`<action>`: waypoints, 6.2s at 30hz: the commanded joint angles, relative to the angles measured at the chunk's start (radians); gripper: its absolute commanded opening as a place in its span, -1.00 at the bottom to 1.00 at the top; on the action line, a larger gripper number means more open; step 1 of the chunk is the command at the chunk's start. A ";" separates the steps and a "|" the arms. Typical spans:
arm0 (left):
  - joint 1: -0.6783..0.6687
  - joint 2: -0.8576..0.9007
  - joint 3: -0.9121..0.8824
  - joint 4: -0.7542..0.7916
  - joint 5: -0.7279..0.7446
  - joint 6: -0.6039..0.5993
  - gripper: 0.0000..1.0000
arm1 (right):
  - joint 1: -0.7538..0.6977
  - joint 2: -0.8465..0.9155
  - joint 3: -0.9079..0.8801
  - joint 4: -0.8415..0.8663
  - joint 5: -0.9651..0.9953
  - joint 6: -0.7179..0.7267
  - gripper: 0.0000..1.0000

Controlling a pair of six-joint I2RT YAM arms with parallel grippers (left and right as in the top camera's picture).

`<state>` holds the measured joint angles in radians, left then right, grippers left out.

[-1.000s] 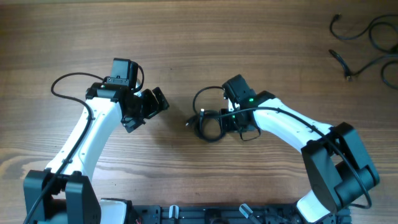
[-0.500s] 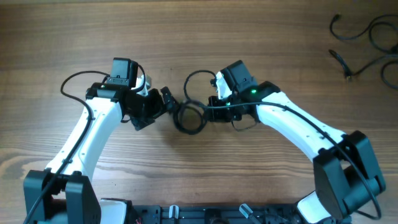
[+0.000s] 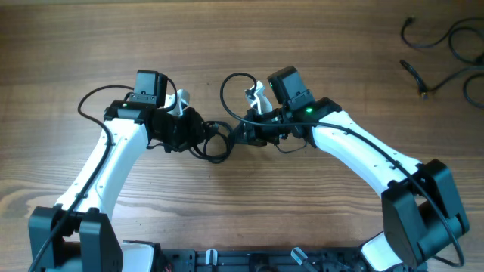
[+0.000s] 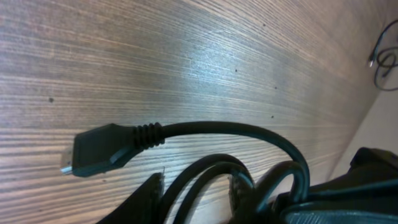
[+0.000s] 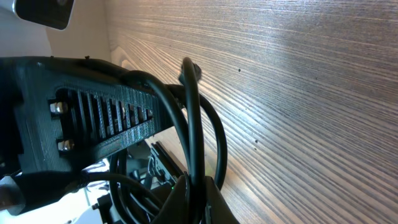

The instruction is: Untangle cables

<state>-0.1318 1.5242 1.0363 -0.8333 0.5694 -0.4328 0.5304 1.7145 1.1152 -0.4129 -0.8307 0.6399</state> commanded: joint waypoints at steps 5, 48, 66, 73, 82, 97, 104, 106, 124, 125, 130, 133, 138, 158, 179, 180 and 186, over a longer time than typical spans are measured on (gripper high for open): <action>-0.004 0.009 -0.006 -0.047 -0.210 -0.074 -0.68 | -0.034 -0.019 0.023 -0.005 0.045 0.010 -0.90; -0.004 0.010 -0.006 -0.042 -0.204 -0.106 0.01 | 0.074 -0.019 0.021 -0.487 0.362 -0.081 -0.31; -0.016 0.010 -0.006 -0.022 0.070 0.096 0.01 | -0.018 -0.090 0.259 -0.049 -0.291 0.041 -0.91; -0.024 0.010 -0.006 0.013 -0.211 -0.075 -0.07 | -0.021 -0.090 0.259 0.229 -0.531 0.241 -0.91; -0.023 0.010 -0.006 -0.081 -0.553 -0.130 -0.29 | -0.247 -0.090 0.257 0.347 -0.644 0.224 -0.91; 0.111 0.010 -0.006 -0.093 -0.510 -0.156 -0.58 | -0.449 -0.089 0.257 -0.464 0.233 -0.184 -0.91; 0.011 0.013 -0.006 0.009 -0.150 -0.017 -0.23 | -0.449 -0.089 0.257 -0.463 0.156 -0.170 -0.91; -0.035 0.033 -0.006 0.038 -0.233 -0.085 -0.23 | -0.449 -0.089 0.257 -0.463 0.156 -0.169 -0.91; -0.043 0.180 -0.006 0.089 -0.380 -0.069 -0.88 | -0.449 -0.089 0.257 -0.482 0.157 -0.171 -0.91; -0.043 0.180 -0.006 0.089 -0.380 -0.069 -0.92 | -0.449 -0.089 0.257 -0.483 0.158 -0.179 -0.92; -0.013 0.153 0.054 0.010 -0.382 0.031 -0.92 | -0.449 -0.089 0.257 -0.537 0.446 -0.192 -0.91; 0.019 0.108 0.253 -0.176 -0.467 0.063 -0.92 | -0.449 -0.088 0.257 -0.556 0.593 -0.151 -0.91; 0.018 0.043 0.529 -0.323 -0.567 0.059 -0.76 | -0.449 -0.088 0.257 -0.557 0.605 -0.116 -0.91; -0.191 0.161 0.149 0.093 -0.365 0.010 -0.19 | -0.449 -0.088 0.251 -0.546 0.515 -0.116 -0.91; -0.214 0.309 0.108 0.035 -1.012 -0.209 -0.68 | -0.449 -0.085 0.251 -0.547 0.516 -0.120 -0.92; -0.199 0.309 0.108 0.034 -1.028 -0.209 -0.72 | -0.449 -0.085 0.251 -0.546 0.516 -0.120 -0.91; -0.103 0.266 0.217 -0.082 -1.144 -0.257 -0.83 | -0.449 -0.085 0.251 -0.546 0.553 -0.119 -0.91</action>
<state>-0.2825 1.8221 1.1706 -0.8745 -0.4633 -0.6315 0.0834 1.6360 1.3682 -0.9607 -0.3061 0.5190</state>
